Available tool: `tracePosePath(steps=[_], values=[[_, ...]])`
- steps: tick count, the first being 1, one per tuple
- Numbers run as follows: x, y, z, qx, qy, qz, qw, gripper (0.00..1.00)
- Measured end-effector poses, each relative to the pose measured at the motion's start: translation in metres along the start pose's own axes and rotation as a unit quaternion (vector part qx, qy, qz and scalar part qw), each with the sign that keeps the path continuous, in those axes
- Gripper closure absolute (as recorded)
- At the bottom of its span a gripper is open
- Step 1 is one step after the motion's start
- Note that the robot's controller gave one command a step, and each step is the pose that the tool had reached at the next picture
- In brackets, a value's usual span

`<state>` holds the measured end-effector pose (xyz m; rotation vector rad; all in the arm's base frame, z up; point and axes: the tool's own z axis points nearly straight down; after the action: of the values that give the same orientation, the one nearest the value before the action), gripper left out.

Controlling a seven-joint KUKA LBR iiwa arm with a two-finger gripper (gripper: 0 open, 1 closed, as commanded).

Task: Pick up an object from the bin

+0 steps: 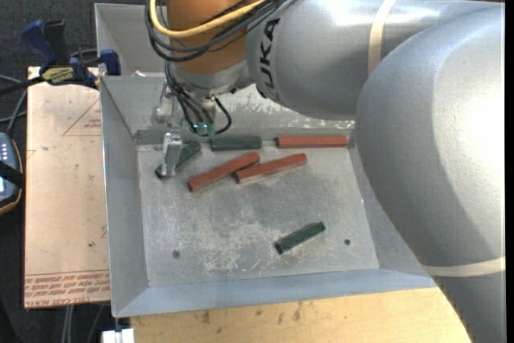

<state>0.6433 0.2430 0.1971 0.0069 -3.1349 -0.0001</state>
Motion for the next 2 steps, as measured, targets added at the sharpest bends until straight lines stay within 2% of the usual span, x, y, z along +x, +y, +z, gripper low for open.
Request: tracePosePath(steps=[1, 2], values=[[-0.002, -0.001, -0.006, -0.001, -0.0041, 0.002, 1.0000, 0.00], [-0.004, -0.028, 0.045, -0.001, -0.0053, -0.059, 0.9982, 0.00]])
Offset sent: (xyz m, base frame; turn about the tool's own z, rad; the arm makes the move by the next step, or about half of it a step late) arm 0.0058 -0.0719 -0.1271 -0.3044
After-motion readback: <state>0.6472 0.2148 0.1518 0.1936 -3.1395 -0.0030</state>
